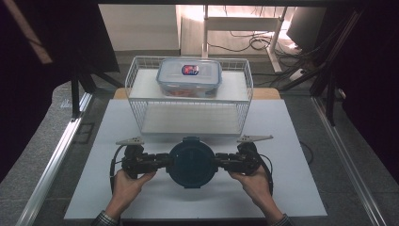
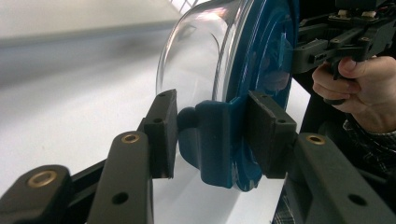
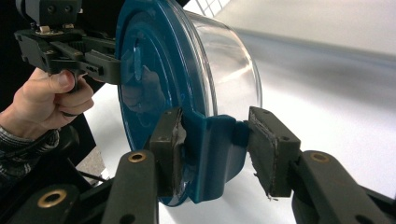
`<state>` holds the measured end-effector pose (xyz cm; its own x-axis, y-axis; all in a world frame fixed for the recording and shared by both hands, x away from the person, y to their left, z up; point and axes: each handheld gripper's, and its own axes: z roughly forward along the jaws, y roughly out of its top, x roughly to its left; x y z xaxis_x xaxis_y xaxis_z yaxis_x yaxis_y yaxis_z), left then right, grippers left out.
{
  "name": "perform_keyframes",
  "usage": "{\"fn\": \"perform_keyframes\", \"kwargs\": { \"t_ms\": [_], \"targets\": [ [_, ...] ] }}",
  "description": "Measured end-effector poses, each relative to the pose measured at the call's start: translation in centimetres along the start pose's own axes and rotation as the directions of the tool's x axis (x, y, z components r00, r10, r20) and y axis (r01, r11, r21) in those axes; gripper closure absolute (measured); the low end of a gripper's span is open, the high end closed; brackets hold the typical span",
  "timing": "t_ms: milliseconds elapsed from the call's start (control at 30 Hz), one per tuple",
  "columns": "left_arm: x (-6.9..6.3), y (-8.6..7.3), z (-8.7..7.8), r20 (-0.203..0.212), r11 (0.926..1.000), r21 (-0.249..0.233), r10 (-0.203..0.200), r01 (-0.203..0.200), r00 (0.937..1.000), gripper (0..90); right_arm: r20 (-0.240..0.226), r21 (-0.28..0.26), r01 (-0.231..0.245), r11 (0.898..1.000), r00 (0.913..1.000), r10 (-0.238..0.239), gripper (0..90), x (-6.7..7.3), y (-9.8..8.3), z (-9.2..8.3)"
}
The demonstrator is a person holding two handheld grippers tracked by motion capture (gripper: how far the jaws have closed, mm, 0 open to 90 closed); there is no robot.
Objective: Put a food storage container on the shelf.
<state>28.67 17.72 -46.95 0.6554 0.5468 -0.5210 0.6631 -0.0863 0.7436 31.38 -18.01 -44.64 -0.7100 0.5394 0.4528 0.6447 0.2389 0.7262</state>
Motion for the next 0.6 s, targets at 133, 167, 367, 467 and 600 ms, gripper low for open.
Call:
{"fn": "perform_keyframes", "kwargs": {
  "t_ms": [133, 167, 367, 467, 600],
  "targets": [
    [-0.3, 1.1, -0.2, -0.002, 0.9999, -0.007, 0.015, -0.015, 0.9999, 56.2, 0.004, -0.011, 0.012, 1.0, 0.9999, -0.012, 56.6, 0.1, 0.9, -0.4],
    [-0.4, 2.0, -0.4, -0.002, 0.9996, -0.012, 0.024, -0.024, 0.9997, 56.2, 0.006, -0.018, 0.021, 1.0, 0.9998, -0.021, 56.6, 0.2, 1.7, -0.8],
    [-1.0, 4.3, -1.0, -0.009, 0.9986, -0.024, 0.048, -0.048, 0.9988, 56.2, 0.012, -0.04, 0.043, 0.998, 0.999, -0.042, 56.7, 0.5, 3.6, -1.6],
    [-1.3, 5.4, -1.3, -0.017, 0.9978, -0.038, 0.054, -0.055, 0.9984, 56.2, 0.013, -0.058, 0.052, 0.997, 0.9986, -0.051, 56.7, 0.6, 4.8, -2.0],
    [-1.6, 7.1, -1.9, -0.027, 0.9962, -0.057, 0.064, -0.065, 0.9976, 56.2, 0.011, -0.079, 0.064, 0.995, 0.998, -0.063, 56.7, 0.8, 6.4, -2.4]
  ]
}}
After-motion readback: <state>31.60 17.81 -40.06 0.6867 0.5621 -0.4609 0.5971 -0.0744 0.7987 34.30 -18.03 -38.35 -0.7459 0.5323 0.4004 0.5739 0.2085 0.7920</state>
